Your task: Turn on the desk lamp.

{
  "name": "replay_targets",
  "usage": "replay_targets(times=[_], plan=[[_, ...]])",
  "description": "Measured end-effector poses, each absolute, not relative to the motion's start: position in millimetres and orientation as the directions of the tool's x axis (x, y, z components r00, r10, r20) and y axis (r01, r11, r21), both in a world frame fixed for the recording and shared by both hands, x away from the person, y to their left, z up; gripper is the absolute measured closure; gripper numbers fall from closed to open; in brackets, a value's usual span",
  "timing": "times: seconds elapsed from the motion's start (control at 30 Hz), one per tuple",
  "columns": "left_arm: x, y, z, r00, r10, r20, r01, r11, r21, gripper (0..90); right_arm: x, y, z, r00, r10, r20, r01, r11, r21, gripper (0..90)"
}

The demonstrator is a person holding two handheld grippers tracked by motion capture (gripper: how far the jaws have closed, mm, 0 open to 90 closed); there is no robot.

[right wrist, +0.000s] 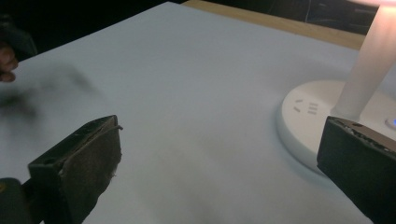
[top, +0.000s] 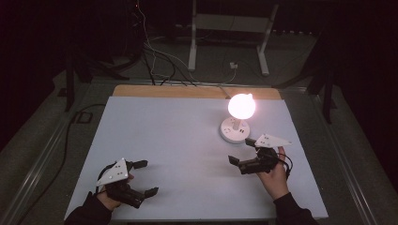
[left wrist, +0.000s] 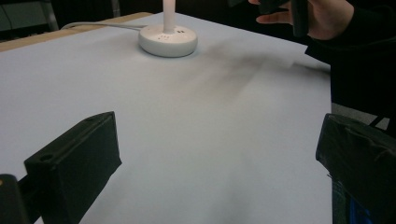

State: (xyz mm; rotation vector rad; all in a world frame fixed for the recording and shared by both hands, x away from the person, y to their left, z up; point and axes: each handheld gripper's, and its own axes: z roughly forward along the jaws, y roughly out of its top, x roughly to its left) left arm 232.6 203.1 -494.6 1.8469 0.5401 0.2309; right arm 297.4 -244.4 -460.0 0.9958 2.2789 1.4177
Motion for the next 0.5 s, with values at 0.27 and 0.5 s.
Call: replay_targets(times=[0.27, 0.5], plan=[[232.7, 203.2, -494.7, 0.875, 0.473, -0.106, 0.251, -0.255, 0.934, 0.2, 279.4, -263.1, -472.8, -0.736, 0.669, 0.102, 0.412, 0.324, 0.851, 0.0], [232.6, 202.9, -494.9, 0.875, 0.473, -0.105, 0.252, -0.259, 0.933, 0.2, 269.5, -279.2, -487.8, -0.717, 0.691, 0.092, 0.443, 0.349, 0.825, 0.0]])
